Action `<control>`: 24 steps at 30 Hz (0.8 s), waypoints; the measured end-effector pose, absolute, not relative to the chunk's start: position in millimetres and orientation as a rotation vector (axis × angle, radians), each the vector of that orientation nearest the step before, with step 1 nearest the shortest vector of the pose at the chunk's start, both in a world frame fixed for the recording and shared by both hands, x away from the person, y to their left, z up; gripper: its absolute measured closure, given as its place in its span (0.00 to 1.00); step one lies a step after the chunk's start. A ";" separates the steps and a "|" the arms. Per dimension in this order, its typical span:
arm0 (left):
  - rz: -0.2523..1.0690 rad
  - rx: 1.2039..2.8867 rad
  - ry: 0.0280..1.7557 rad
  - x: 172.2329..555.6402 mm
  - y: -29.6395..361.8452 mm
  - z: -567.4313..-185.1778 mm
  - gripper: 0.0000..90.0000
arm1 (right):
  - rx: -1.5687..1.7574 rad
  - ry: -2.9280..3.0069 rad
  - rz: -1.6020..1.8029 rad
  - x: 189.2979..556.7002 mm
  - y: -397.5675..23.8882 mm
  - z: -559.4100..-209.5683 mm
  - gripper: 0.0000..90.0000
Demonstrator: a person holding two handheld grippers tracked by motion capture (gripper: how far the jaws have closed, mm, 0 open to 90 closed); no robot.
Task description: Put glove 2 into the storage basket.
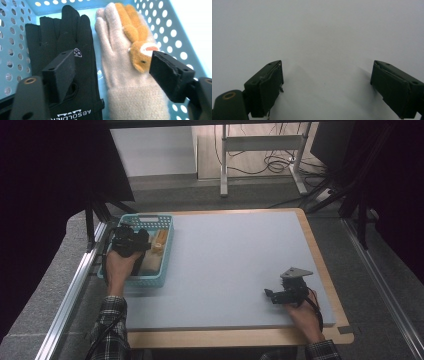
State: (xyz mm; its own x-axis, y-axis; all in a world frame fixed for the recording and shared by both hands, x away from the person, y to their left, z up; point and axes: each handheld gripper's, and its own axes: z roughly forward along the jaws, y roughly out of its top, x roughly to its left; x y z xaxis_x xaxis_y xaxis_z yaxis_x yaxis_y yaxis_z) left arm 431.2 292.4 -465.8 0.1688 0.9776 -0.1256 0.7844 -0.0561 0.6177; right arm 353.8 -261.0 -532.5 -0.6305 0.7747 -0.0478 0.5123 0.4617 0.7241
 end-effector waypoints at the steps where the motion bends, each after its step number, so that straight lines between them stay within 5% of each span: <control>1: 0.442 1.890 1.658 430.0 293.1 -465.8 0.22 | 1.085 2.344 0.975 353.8 -261.0 -532.5 0.12; 24: 0.401 1.808 1.532 399.8 292.2 -453.7 0.05 | 1.085 2.344 0.975 353.7 -261.0 -532.6 0.12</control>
